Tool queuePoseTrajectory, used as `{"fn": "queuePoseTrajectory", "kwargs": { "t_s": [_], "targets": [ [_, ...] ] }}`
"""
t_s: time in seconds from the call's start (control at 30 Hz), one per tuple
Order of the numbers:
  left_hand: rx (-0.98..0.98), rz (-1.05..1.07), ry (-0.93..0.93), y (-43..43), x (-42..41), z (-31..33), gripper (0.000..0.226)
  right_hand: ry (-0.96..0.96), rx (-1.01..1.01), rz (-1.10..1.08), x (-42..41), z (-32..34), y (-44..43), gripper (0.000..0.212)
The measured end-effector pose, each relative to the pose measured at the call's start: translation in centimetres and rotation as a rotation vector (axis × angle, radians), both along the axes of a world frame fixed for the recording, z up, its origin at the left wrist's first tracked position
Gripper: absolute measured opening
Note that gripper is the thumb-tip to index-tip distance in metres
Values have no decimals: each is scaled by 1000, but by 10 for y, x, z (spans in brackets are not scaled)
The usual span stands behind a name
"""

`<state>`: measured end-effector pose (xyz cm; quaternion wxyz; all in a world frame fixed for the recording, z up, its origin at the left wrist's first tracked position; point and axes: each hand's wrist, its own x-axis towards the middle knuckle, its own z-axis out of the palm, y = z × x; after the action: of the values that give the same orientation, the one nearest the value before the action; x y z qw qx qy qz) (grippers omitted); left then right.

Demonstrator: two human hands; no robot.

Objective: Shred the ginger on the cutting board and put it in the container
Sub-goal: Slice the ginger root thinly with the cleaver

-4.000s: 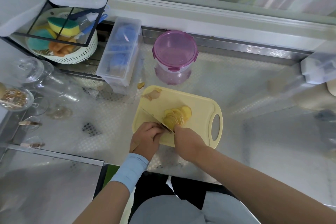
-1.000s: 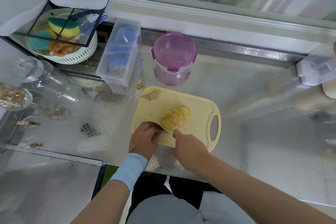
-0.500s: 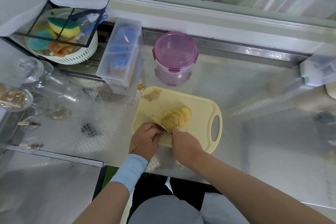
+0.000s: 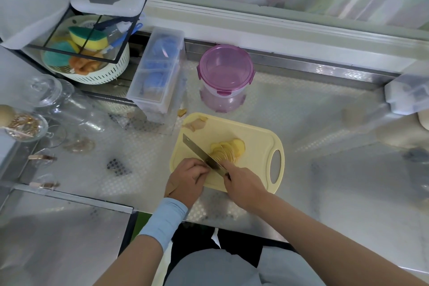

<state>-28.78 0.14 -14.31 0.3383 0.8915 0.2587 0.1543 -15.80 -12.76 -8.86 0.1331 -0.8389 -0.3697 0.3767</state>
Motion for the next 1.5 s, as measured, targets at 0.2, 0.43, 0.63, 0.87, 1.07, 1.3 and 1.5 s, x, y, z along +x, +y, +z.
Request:
{"fn": "queuePoseTrajectory", "kwargs": {
  "t_s": [0.2, 0.43, 0.63, 0.87, 1.07, 1.3, 1.5],
  "targets": [
    [49, -34, -24, 3, 0, -2, 25, 61, -14, -28, 6, 19, 3, 30],
    [95, 36, -20, 1, -1, -5, 26, -100, -82, 149, -17, 49, -10, 58],
    [146, 50, -57, -1, 2, 4, 28, -119, -142, 128, -28, 49, -17, 59],
    [131, 47, -63, 0, 2, 4, 28, -127, -147, 116, -28, 54, -19, 58],
    [95, 50, -56, 0, 2, 3, 29, -98, -156, 73, -30, 55, -22, 56],
    [78, 50, -59, -1, 2, 2, 28, -111, -163, 84, -26, 49, -21, 55],
    [55, 37, -79, 1, 2, 0, 26, -125, -162, 93, -21, 38, -18, 37]
  ]
}}
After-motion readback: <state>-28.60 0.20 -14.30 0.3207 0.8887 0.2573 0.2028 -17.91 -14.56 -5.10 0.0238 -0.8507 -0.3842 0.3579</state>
